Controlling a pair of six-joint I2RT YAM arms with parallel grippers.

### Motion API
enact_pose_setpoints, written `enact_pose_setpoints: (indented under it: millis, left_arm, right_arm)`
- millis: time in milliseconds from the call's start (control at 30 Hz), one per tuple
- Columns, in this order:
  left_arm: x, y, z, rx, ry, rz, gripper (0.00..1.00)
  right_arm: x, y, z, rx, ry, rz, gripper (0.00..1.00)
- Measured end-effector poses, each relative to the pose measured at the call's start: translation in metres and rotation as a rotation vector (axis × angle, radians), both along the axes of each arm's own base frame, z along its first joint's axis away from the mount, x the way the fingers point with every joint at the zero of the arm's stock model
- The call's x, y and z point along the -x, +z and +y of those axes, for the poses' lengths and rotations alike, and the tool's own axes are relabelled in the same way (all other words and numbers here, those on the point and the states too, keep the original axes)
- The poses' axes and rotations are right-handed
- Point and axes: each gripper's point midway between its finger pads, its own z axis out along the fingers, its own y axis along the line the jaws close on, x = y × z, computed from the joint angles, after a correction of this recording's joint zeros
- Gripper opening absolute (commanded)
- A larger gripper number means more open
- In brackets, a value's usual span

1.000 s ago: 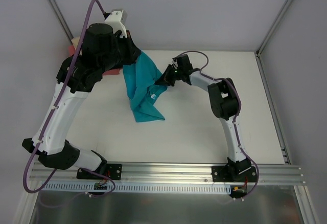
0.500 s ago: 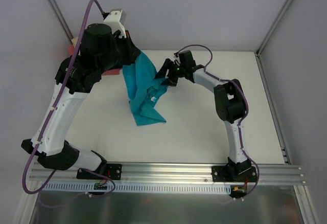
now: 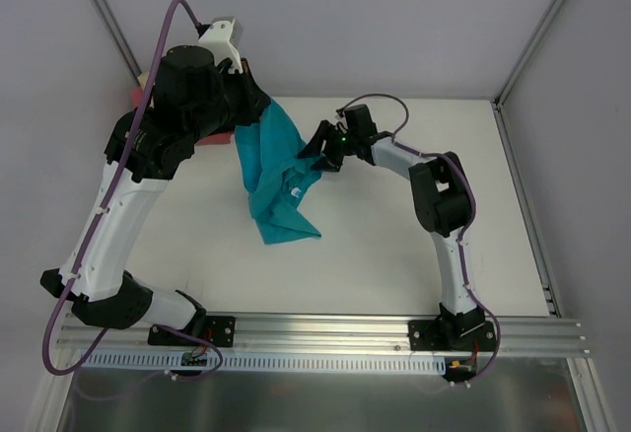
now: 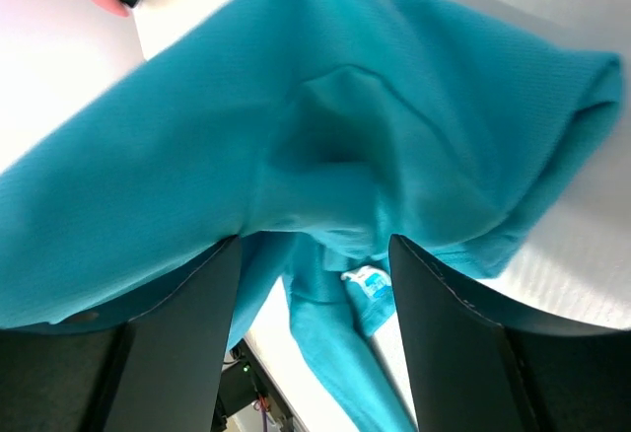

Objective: Fold and stack the t-shirts
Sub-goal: Flatten out the tshirt

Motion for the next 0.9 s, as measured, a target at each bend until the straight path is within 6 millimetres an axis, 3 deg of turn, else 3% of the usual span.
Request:
enact_pose_setpoints:
  millis: [200, 400, 500, 533, 600, 900]
  left_arm:
    - [0.003, 0.005, 0.002, 0.002, 0.000, -0.005, 0.00]
    - [0.004, 0.009, 0.003, 0.005, 0.000, -0.010, 0.00]
    - [0.004, 0.005, 0.003, -0.003, 0.000, 0.002, 0.00]
    - [0.004, 0.004, 0.003, -0.005, 0.000, 0.005, 0.00]
    - [0.003, 0.003, 0.002, -0.008, -0.001, 0.008, 0.00]
    - [0.002, 0.001, 0.002, -0.014, 0.000, 0.014, 0.00]
  right_arm:
    - [0.006, -0.030, 0.002, 0.003, -0.013, 0.056, 0.65]
    - [0.003, -0.039, 0.014, -0.031, -0.022, 0.061, 0.49]
    - [0.002, -0.040, 0.019, -0.045, -0.027, 0.064, 0.30]
    - [0.002, -0.040, 0.021, -0.049, -0.028, 0.065, 0.17]
    - [0.000, -0.042, 0.024, -0.057, -0.034, 0.073, 0.00]
    - [-0.003, -0.040, 0.031, -0.073, -0.038, 0.074, 0.00]
